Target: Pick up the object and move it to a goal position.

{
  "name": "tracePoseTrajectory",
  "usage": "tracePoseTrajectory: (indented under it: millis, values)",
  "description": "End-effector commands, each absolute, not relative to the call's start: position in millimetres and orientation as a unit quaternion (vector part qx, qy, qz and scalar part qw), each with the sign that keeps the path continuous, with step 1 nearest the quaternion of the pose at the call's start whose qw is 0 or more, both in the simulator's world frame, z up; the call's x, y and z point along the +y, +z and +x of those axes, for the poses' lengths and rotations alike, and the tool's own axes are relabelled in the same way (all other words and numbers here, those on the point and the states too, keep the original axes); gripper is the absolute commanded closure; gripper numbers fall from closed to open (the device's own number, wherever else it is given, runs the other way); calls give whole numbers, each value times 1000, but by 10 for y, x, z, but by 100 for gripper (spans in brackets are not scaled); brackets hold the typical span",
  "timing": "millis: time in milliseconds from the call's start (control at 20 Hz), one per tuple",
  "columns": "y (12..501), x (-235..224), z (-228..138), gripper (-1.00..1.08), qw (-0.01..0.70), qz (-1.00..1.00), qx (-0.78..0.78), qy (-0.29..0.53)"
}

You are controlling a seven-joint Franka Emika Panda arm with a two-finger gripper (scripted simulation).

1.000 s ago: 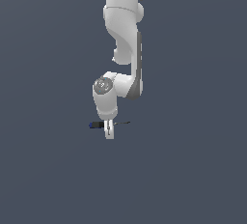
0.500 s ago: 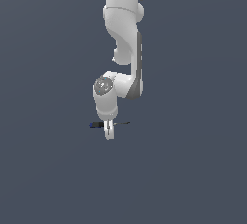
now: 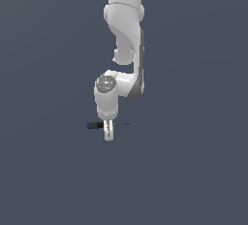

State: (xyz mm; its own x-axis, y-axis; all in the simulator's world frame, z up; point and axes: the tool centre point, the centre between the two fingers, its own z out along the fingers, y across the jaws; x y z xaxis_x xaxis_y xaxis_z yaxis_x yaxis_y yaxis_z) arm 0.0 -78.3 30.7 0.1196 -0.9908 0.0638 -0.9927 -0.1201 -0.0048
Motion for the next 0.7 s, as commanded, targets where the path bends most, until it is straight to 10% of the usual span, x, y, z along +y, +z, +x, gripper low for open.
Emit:
tracePoseTrajectory:
  millis: [0, 650]
  values:
    - [405, -815, 53, 108, 29, 749, -660, 40]
    - [1275, -974, 456, 108, 123, 750, -628, 168]
